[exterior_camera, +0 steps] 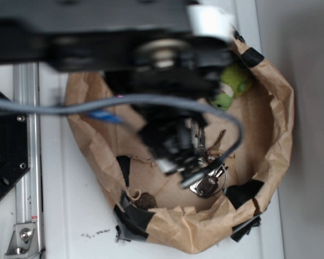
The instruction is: Grab the rock.
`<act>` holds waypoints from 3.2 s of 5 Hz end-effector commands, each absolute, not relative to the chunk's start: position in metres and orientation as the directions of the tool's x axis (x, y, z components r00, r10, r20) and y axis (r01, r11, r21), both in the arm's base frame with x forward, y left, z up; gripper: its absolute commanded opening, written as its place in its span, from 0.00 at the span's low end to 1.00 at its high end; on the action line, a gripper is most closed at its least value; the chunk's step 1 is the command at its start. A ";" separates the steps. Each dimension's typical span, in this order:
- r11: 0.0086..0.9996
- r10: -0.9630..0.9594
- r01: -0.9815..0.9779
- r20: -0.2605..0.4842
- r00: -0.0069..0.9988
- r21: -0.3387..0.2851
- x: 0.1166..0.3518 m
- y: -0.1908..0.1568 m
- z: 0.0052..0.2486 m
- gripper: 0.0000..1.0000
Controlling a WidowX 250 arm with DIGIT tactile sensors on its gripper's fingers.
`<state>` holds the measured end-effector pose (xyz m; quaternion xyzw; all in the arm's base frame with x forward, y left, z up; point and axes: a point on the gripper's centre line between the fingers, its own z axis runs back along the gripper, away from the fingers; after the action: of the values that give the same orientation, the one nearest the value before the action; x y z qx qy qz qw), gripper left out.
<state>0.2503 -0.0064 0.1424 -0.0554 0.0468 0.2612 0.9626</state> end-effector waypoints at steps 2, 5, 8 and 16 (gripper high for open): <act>0.785 0.552 -0.613 -0.352 0.756 -0.087 0.230 -0.046 0.081 1.00; 0.791 0.496 -0.596 -0.429 0.755 -0.135 0.213 -0.092 0.028 1.00; 0.825 0.435 -0.558 -0.530 0.728 -0.089 0.184 -0.132 0.008 0.00; 0.921 0.365 -0.374 -0.098 0.926 -0.110 0.245 -0.036 0.103 1.00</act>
<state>0.2522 -0.0345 0.0868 -0.0582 0.0663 0.1954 0.9767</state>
